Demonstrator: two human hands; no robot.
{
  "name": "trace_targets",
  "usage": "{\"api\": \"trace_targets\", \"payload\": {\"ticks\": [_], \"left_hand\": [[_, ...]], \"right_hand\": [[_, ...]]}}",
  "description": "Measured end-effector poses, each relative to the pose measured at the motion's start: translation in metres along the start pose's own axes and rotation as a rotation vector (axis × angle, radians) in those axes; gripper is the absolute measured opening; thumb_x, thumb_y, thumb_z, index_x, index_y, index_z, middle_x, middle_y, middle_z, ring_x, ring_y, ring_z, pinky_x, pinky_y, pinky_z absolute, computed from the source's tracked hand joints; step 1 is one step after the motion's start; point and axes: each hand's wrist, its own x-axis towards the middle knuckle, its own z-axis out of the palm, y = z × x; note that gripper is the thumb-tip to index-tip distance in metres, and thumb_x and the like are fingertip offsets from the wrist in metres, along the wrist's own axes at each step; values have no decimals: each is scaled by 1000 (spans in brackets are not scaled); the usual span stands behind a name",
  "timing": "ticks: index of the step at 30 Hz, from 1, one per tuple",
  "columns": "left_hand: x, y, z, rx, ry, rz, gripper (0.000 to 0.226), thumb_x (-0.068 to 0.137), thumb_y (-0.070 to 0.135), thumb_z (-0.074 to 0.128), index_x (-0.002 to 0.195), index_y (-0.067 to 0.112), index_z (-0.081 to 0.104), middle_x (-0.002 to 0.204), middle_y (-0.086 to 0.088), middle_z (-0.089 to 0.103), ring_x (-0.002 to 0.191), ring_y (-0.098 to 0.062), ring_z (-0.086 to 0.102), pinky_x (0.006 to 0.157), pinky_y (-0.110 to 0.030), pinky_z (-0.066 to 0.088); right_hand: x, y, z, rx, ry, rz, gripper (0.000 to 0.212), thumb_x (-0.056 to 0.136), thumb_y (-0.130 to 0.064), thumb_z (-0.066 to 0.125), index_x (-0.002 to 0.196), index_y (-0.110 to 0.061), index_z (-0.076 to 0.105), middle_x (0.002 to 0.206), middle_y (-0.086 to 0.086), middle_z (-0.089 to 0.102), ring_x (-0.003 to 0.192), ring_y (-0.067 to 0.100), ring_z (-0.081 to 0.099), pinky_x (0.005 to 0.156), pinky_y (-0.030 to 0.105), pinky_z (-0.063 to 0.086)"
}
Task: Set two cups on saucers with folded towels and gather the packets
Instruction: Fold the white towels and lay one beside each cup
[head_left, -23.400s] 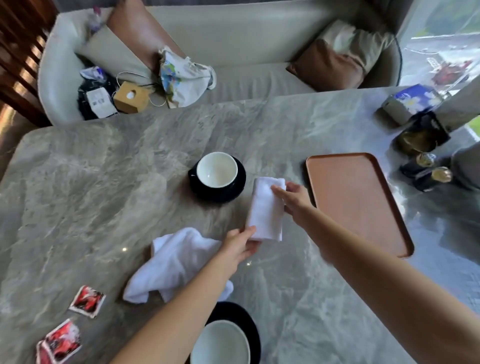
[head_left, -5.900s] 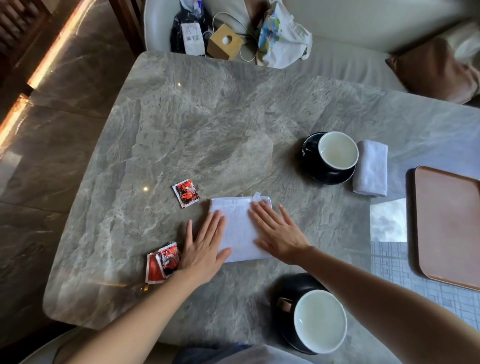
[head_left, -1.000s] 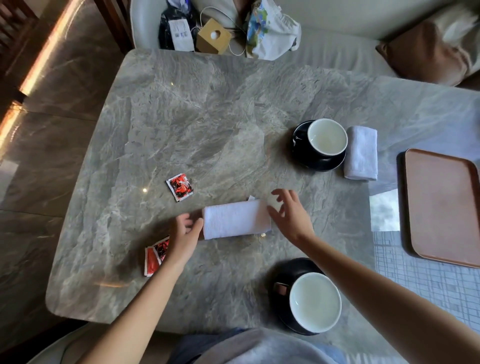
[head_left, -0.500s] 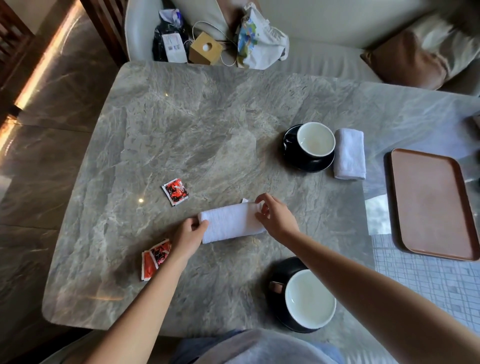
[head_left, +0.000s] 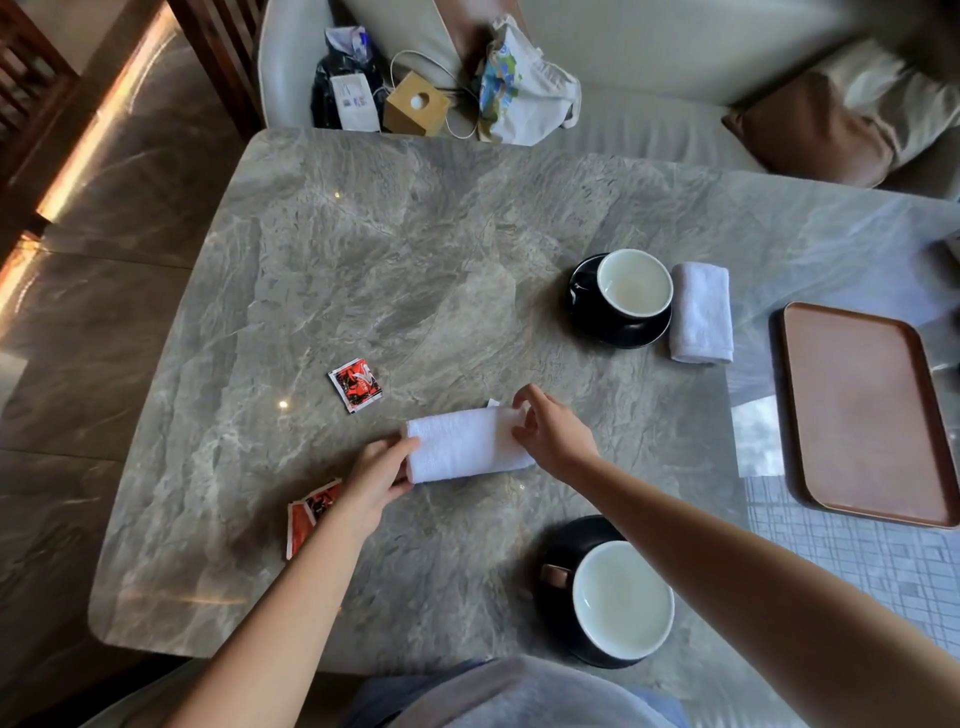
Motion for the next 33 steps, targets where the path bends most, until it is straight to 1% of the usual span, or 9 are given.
{"api": "trace_targets", "payload": {"ticks": [5, 8, 12, 13, 15, 17, 19, 24, 33], "left_hand": [[0, -3, 7, -29, 62, 14, 11, 91, 19, 53, 101, 16, 53, 113, -11, 57, 103, -24, 56, 73, -36, 51], [-3, 0, 11, 18, 81, 78, 17, 91, 18, 51, 109, 20, 52, 114, -7, 55, 102, -21, 53, 66, -30, 49], [-2, 5, 15, 93, 140, 121, 15, 91, 18, 49, 105, 22, 50, 104, -4, 52, 83, -15, 50, 66, -28, 45], [-2, 6, 16, 92, 154, 123, 14, 91, 19, 49, 104, 23, 49, 101, -2, 51, 78, -12, 48, 65, -27, 44], [-3, 8, 16, 86, 151, 146, 18, 90, 18, 48, 106, 27, 49, 96, 6, 49, 76, -7, 46, 65, -26, 44], [-6, 10, 17, 109, 115, 179, 28, 90, 15, 47, 111, 33, 51, 93, 15, 47, 78, -4, 45, 66, -27, 46], [-8, 12, 18, 122, 84, 186, 33, 90, 14, 45, 113, 35, 55, 91, 16, 48, 76, -3, 45, 66, -27, 46], [-14, 16, 20, 110, 41, 154, 32, 88, 12, 46, 110, 32, 59, 110, 4, 50, 94, -13, 47, 67, -26, 45], [-21, 17, 14, 178, -54, 84, 30, 84, 4, 46, 104, 23, 60, 101, -3, 54, 86, -16, 53, 64, -27, 49]], "right_hand": [[0, -1, -4, -61, 14, -33, 37, 78, -24, 62, 112, -27, 46, 115, -4, 51, 105, 18, 50, 70, 35, 49], [-6, -12, -8, -131, 51, -221, 51, 73, -26, 60, 121, -27, 45, 124, -5, 47, 115, 17, 37, 92, 35, 37], [-16, -37, -5, -116, 52, -311, 13, 80, -27, 55, 93, -26, 55, 96, -6, 59, 99, 18, 53, 70, 29, 38], [-16, -43, -5, -24, -49, -220, 8, 84, -29, 52, 78, -24, 56, 82, -6, 60, 92, 19, 60, 64, 29, 39], [-20, -52, -3, 199, -404, 22, 39, 93, -40, 44, 67, -18, 62, 72, 2, 66, 74, 21, 66, 60, 28, 45], [-26, -52, 0, 385, -710, 245, 65, 96, -56, 29, 88, -6, 69, 90, 18, 70, 64, 18, 64, 61, 26, 50], [-34, -42, 5, 651, -796, 417, 75, 92, -65, 27, 111, -1, 63, 105, 21, 68, 74, 19, 67, 65, 28, 54], [-45, -33, 23, 1435, -524, 768, 60, 86, -54, 57, 118, -3, 51, 112, 17, 63, 98, 26, 66, 74, 41, 57], [-42, -38, 25, 1585, -117, 785, 44, 85, -31, 68, 120, -8, 55, 115, 16, 66, 102, 27, 66, 70, 34, 56]]}}
